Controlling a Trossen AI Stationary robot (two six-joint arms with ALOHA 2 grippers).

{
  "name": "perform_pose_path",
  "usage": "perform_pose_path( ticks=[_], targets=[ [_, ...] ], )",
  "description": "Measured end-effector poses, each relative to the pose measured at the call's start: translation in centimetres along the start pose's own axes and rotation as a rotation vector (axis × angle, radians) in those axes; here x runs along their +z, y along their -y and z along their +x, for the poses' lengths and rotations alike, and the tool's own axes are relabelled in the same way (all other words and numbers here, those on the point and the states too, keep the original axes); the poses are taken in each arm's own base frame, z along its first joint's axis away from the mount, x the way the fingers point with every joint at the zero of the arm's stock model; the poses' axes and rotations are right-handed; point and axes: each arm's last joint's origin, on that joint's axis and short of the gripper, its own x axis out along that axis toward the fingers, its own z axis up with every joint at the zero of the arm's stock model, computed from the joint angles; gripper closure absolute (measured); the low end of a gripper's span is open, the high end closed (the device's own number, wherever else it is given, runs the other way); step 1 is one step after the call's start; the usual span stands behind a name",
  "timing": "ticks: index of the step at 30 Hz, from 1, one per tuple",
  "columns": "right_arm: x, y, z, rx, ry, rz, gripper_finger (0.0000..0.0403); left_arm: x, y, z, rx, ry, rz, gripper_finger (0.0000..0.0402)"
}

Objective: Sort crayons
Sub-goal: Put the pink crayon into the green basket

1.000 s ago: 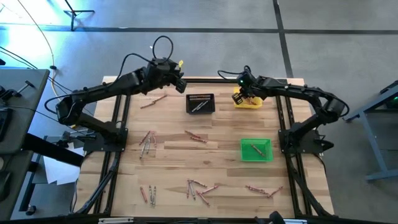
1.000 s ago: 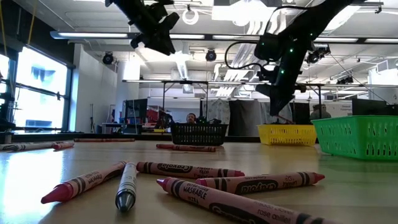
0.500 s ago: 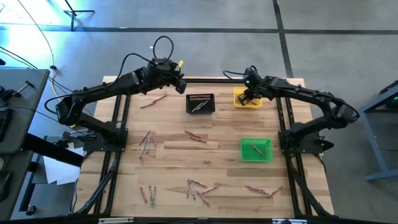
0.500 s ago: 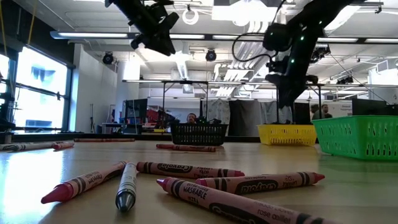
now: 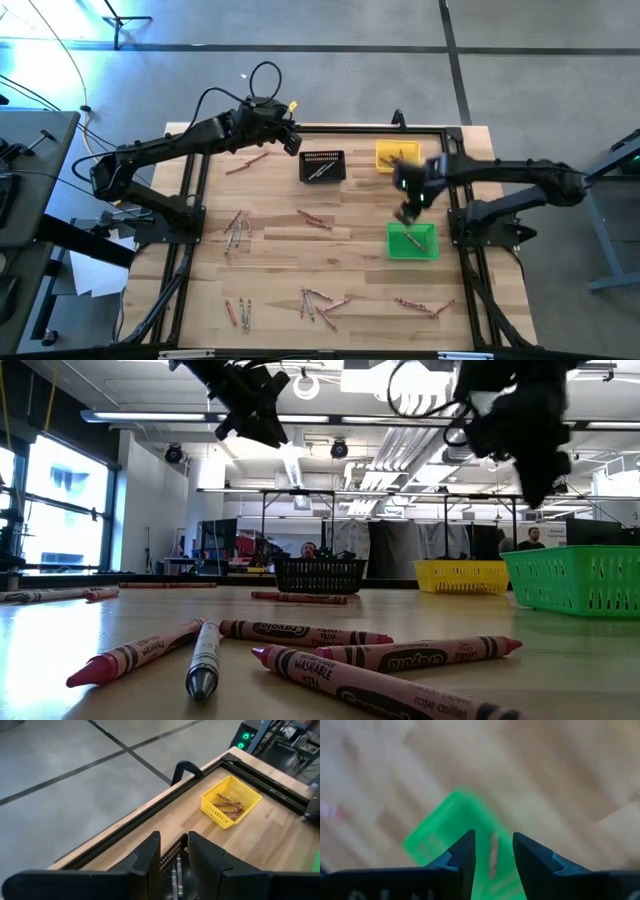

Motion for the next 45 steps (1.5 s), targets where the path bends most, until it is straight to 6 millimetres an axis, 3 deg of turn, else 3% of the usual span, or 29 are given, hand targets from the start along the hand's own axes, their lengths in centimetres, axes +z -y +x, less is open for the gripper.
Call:
perform_pose_path(
  ticks=[7,15,23,30,45],
  targets=[
    [-5.7,-4.9,1.9,0.047,-0.148,-0.111,0.0286,-0.5,1.9,-0.5,-0.059,-0.008,-0.037,0.0316],
    [-12.3,-9.0,4.1,0.163,-0.151,-0.048,0.0286,-1.7,5.7,-1.9,-0.183,-0.026,-0.086,0.0316],
    [-16.5,-11.7,7.7,0.133,-0.173,-0.155,0.0286,-3.6,10.4,-4.4,-0.334,-0.052,-0.097,0.0316],
    [-18.0,-12.2,10.5,0.055,-0.234,-0.303,0.0286,-5.2,13.2,-6.7,-0.347,-0.034,-0.093,0.0316],
    [-17.1,-12.1,11.0,0.007,-0.081,-0.326,0.0286,-6.3,14.7,-8.4,-0.333,0.0,-0.077,0.0316]
  ],
)
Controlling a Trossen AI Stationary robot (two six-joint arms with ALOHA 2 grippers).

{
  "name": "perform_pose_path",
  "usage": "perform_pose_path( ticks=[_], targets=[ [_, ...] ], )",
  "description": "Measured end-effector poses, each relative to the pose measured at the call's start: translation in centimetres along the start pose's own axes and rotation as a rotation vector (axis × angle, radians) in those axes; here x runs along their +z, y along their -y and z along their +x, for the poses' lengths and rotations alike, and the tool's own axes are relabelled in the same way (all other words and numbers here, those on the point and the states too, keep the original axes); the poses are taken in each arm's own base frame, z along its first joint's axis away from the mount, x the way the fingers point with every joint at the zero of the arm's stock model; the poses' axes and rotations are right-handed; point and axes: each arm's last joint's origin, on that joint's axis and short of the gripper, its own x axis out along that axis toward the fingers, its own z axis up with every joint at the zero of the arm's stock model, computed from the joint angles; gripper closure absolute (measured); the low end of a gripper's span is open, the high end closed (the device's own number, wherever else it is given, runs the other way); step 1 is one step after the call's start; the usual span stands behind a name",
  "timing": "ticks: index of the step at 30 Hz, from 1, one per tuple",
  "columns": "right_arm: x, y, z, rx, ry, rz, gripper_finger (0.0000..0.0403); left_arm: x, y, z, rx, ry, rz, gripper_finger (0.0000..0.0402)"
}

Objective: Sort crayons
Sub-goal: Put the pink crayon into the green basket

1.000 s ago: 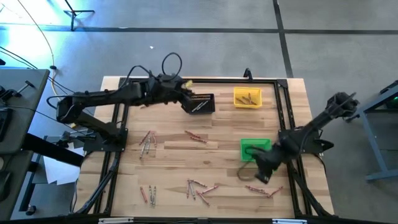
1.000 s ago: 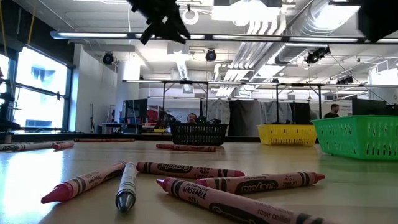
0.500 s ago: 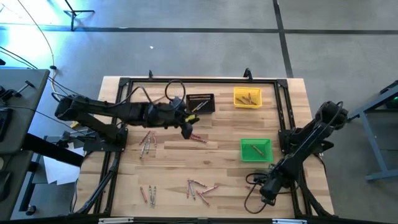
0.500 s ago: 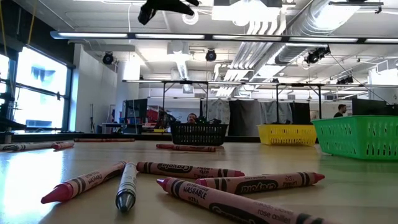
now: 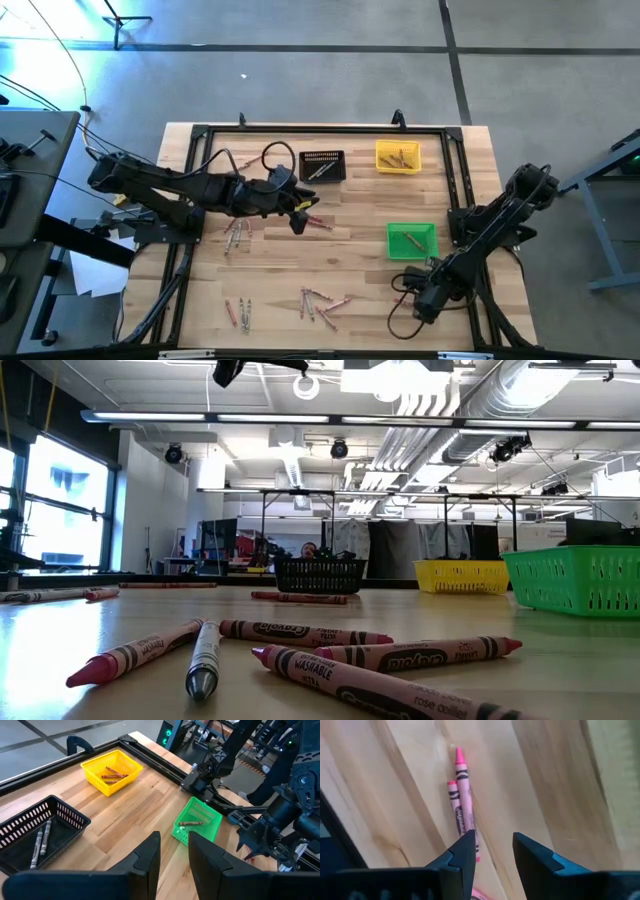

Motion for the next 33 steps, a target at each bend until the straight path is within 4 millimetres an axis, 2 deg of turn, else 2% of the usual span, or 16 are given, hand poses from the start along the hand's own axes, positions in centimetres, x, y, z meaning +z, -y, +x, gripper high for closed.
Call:
perform_pose_path(
  ticks=[7,11,15,27,33],
  targets=[
    [0.0,-0.4,0.1,0.044,-0.012,0.006,0.0286,0.0,-0.1,0.0,0.004,-0.004,0.012,0.0316],
    [0.2,-1.1,1.1,0.076,-0.018,0.007,0.0286,0.0,-0.1,0.0,0.006,-0.005,0.028,0.0316],
    [0.4,-0.8,2.0,0.032,-0.045,0.026,0.0286,0.0,-0.1,0.0,0.006,-0.006,0.03,0.0316],
    [0.8,-0.7,2.0,0.023,-0.018,0.051,0.0286,0.0,-0.1,0.0,0.008,-0.006,0.047,0.0316],
    [0.9,-1.1,2.0,0.078,-0.024,0.049,0.0286,0.0,-0.1,0.0,0.008,-0.007,0.05,0.0316]
  ],
)
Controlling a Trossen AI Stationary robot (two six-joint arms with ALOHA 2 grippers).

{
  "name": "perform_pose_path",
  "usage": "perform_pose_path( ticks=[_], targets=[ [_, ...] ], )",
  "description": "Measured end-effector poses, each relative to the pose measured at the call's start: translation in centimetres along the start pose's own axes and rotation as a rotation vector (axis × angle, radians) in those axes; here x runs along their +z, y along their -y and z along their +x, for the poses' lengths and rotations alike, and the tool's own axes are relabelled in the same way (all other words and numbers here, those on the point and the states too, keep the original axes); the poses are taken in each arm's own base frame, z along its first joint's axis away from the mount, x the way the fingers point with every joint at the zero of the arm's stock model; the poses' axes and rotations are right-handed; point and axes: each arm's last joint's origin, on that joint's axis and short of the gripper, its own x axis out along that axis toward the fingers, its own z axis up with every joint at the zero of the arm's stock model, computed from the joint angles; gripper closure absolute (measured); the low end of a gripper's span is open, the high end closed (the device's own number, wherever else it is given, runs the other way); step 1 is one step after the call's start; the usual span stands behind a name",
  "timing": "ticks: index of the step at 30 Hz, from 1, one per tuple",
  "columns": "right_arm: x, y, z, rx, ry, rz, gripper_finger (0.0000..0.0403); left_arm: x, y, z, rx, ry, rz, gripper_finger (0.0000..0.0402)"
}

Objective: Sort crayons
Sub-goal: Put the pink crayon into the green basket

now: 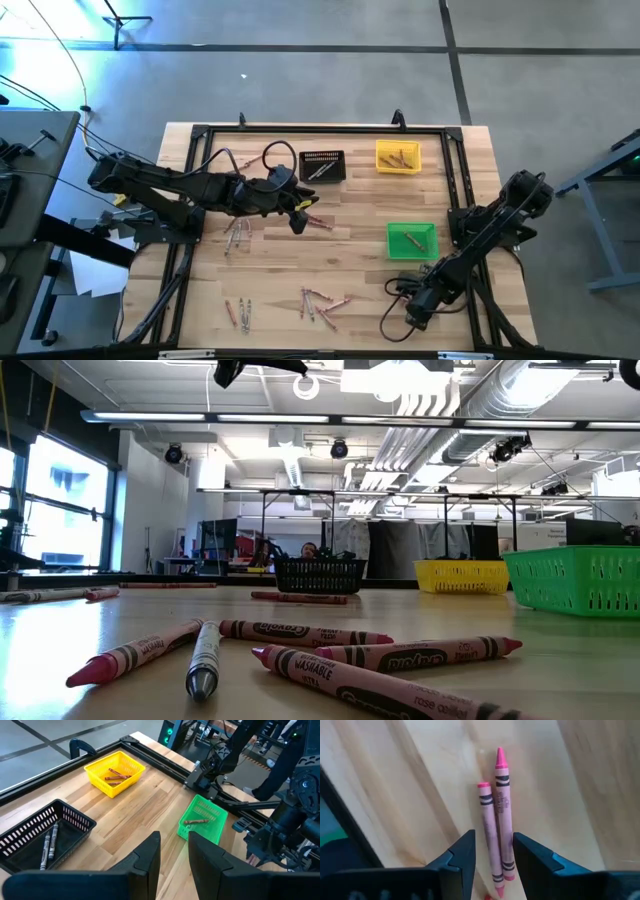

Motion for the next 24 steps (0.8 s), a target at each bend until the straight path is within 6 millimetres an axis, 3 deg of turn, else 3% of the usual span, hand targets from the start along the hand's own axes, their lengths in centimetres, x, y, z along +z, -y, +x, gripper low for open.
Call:
perform_pose_path(
  ticks=[24],
  targets=[
    [0.0,0.12,0.64,-0.032,-0.004,-0.025,0.0286,-0.03,0.01,0.0,-0.004,-0.004,0.0,0.0316]
  ],
)
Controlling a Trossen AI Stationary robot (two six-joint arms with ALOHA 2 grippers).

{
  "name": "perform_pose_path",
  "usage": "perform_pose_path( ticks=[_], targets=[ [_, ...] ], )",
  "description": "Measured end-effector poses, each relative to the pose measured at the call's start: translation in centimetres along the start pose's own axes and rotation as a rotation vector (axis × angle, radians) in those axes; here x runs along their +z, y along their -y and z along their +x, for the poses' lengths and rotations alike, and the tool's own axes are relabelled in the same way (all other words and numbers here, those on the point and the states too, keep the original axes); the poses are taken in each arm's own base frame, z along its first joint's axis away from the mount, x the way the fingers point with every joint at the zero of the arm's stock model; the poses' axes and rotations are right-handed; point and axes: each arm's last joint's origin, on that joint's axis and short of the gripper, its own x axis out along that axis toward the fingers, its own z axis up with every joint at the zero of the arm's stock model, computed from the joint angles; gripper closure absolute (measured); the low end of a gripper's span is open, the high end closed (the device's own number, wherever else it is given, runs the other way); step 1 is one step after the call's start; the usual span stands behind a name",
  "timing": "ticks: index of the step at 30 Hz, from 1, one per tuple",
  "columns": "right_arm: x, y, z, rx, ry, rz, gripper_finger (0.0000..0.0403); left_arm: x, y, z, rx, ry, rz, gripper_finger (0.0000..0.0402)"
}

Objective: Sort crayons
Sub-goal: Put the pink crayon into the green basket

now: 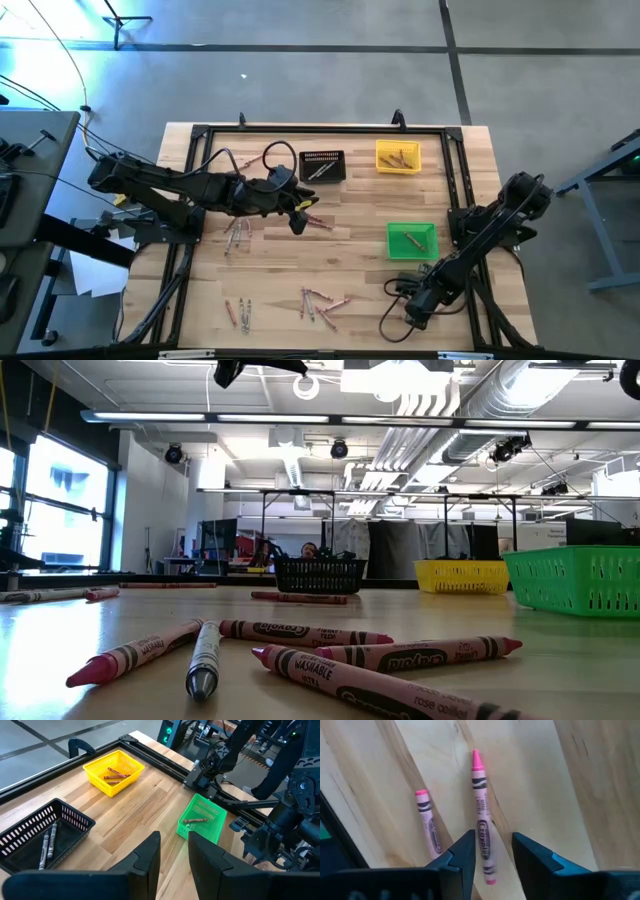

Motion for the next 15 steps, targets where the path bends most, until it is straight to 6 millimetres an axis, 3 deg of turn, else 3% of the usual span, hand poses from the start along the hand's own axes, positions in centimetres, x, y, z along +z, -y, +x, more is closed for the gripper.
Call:
perform_pose_path(
  ticks=[8,15],
  targets=[
    [-0.01,0.18,1.13,-0.05,-0.022,0.007,0.0293,-0.01,0.0,0.0,-0.001,-0.002,0.001,0.0316],
    [-0.07,0.3,0.83,-0.042,-0.027,0.011,0.0389,-0.03,-0.01,0.0,0.0,-0.004,0.002,0.0316]
  ],
)
